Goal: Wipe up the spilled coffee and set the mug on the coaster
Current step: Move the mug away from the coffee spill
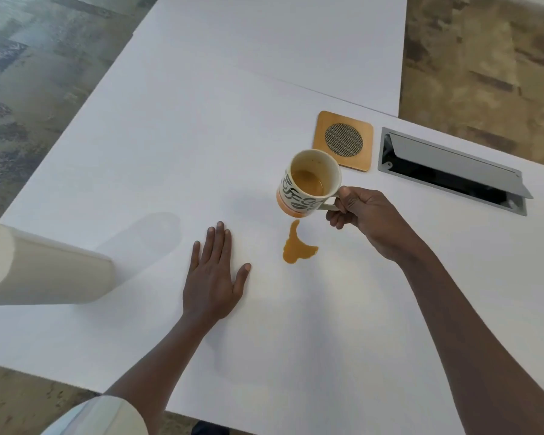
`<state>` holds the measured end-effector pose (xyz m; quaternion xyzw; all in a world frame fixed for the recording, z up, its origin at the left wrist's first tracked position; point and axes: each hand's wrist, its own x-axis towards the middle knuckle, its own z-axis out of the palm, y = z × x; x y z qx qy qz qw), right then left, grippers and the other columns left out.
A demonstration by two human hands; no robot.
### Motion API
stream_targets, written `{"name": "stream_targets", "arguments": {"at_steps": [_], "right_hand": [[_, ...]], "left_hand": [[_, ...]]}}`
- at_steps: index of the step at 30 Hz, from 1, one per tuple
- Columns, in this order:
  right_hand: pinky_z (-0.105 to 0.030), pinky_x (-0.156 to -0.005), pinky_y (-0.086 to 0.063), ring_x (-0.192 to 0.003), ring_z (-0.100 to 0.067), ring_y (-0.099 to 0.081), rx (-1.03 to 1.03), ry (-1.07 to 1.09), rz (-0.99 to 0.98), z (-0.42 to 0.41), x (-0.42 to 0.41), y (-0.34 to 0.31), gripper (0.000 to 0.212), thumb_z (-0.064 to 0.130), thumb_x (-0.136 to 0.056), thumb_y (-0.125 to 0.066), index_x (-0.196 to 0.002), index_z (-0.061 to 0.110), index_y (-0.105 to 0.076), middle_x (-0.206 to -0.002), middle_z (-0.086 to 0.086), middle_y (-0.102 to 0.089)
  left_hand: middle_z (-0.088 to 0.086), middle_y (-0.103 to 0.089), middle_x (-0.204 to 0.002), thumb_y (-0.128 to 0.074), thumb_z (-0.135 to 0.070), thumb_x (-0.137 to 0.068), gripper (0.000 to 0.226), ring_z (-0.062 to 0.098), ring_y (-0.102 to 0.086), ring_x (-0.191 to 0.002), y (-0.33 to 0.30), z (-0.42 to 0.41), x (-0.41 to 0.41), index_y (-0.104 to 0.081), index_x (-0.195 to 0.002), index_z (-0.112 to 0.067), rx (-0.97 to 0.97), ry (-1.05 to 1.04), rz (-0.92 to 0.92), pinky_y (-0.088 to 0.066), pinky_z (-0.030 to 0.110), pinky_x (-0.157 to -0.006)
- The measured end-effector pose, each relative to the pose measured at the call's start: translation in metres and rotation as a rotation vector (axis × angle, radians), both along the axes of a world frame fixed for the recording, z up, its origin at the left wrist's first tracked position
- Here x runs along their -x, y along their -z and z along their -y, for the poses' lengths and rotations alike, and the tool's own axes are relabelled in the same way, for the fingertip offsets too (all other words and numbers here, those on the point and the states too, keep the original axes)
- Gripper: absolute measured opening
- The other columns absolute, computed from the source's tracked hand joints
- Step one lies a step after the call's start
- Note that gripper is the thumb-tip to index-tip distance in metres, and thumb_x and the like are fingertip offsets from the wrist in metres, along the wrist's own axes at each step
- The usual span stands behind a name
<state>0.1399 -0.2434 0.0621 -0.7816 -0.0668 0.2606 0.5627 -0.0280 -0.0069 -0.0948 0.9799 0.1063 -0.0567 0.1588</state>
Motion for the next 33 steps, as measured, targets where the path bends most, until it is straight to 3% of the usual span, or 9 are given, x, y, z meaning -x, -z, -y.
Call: {"name": "stream_targets", "arguments": {"at_steps": [15,21,25,33], "right_hand": [[-0.044,-0.083,-0.054,-0.067,-0.017,-0.061,0.02,0.025,0.016,-0.113,-0.012,0.035,0.036,0.034,-0.102,-0.045,-0.071,0.024,-0.059,-0.072,-0.007,-0.065],[-0.042,-0.082,-0.053,-0.065,-0.014,-0.06,0.108,0.049,0.011,-0.142,-0.017,0.055,0.039,0.036,-0.101,-0.043,-0.089,0.006,-0.065,-0.071,-0.007,-0.066],[-0.047,-0.084,-0.052,-0.064,-0.015,-0.059,0.122,0.051,0.004,-0.149,-0.018,0.066,0.039,0.037,-0.1,-0.044,-0.072,0.015,-0.058,-0.065,-0.003,-0.064],[-0.049,-0.083,-0.052,-0.068,-0.017,-0.061,0.165,0.015,0.003,-0.153,-0.019,0.074,0.043,0.037,-0.101,-0.041,-0.082,0.004,-0.06,-0.07,-0.009,-0.067]], "left_hand": [[0.002,0.01,-0.17,-0.023,-0.057,-0.101,0.077,0.016,0.012,-0.157,-0.003,0.0,-0.001,-0.004,-0.161,-0.012,0.005,-0.003,-0.026,-0.001,0.042,-0.128],[0.002,0.008,-0.17,-0.026,-0.055,-0.101,0.076,0.017,0.01,-0.157,-0.002,0.0,-0.002,-0.006,-0.161,-0.012,0.012,-0.004,-0.025,0.0,0.042,-0.127],[0.002,0.011,-0.17,-0.023,-0.056,-0.102,0.076,0.016,0.013,-0.157,-0.003,0.0,-0.002,-0.004,-0.161,-0.013,0.012,-0.005,-0.039,0.001,0.042,-0.127],[0.002,0.01,-0.17,-0.025,-0.056,-0.101,0.076,0.016,0.012,-0.157,-0.002,0.0,-0.003,-0.005,-0.161,-0.013,0.011,-0.012,-0.041,0.0,0.042,-0.127]]}}
